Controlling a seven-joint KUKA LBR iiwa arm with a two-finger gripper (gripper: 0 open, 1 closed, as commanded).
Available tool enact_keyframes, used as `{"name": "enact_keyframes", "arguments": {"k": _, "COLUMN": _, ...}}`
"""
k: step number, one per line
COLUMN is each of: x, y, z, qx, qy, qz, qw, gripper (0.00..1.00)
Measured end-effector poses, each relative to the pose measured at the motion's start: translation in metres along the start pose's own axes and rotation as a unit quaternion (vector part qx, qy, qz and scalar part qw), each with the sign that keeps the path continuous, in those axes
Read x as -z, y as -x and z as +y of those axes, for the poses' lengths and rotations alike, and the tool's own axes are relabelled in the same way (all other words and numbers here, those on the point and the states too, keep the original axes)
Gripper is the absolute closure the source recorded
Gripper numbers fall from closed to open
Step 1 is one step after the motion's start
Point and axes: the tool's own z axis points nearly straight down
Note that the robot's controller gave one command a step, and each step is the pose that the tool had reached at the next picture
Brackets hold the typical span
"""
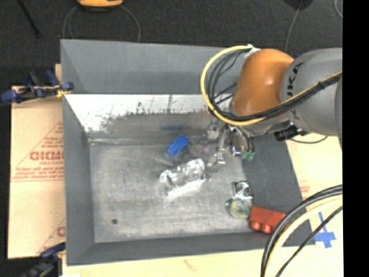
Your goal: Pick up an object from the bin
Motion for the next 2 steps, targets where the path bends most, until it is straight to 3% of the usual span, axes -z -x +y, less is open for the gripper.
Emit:
{"name": "enact_keyframes", "arguments": {"k": 1, "x": 0.053, "y": -0.006, "z": -0.035, "qx": 0.094, "qy": -0.003, "qz": 0.0000, "qw": 0.9956, "gripper": 0.00}}
{"name": "enact_keyframes", "arguments": {"k": 2, "x": -0.043, "y": -0.024, "z": 0.022, "qx": 0.113, "qy": -0.001, "qz": 0.0072, "qw": 0.9935, "gripper": 0.00}}
